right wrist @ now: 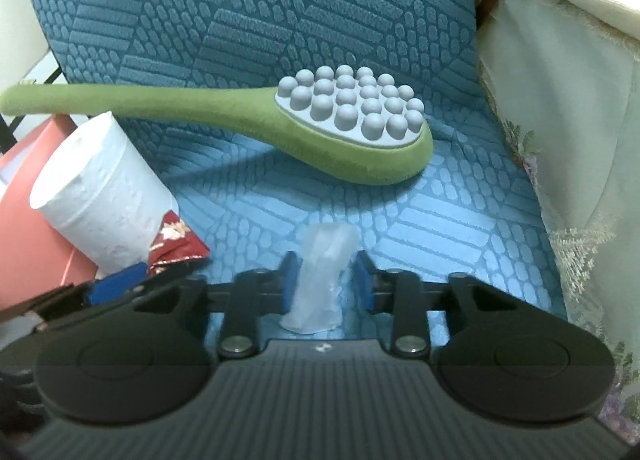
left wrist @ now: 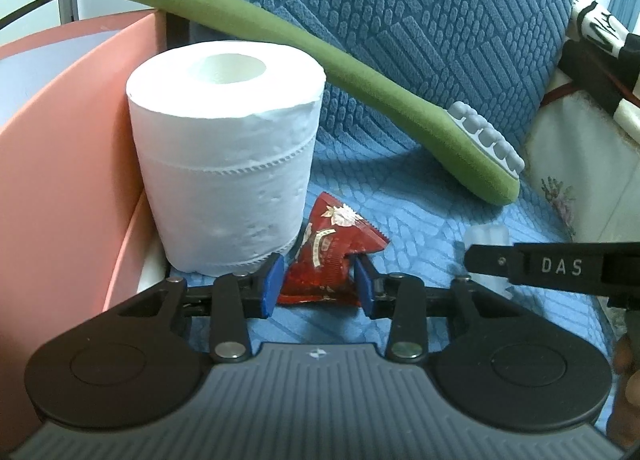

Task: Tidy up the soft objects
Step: 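Close the left gripper on the red candy packet while the right gripper grasps the clear plastic cup, then lift and carry the candy packet with the left gripper and the cup with the right gripper over the box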

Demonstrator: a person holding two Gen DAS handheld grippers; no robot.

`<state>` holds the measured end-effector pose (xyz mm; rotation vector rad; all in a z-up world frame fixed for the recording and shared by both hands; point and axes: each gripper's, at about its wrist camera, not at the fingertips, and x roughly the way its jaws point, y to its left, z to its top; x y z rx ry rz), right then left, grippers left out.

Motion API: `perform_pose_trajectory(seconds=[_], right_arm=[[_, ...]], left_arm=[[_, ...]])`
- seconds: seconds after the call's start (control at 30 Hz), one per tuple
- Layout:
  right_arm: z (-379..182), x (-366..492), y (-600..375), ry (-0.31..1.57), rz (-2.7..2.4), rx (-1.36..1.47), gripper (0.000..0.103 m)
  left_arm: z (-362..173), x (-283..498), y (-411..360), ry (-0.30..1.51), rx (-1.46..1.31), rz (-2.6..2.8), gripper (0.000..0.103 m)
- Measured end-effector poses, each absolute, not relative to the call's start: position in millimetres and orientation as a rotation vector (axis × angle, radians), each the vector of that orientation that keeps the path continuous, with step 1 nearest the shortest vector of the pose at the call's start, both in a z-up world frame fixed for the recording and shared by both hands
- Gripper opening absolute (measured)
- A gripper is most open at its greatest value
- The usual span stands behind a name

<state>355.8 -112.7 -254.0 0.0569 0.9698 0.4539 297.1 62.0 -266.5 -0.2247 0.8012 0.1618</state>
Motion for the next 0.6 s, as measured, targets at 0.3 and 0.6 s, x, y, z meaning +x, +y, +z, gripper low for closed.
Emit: perform_pose_trajectory(seconds=[0.3, 0.6], right_arm=[[-237, 342, -121, 0.944, 0.468, 0.036, 0.024], [-217, 305, -129, 0.957, 0.506, 0.008, 0.024]], left_arm=[[-256, 286, 66, 0.801, -0.266, 0.172, 0.038], [-238, 258, 63, 0.818, -0.274, 0.148, 0.038]])
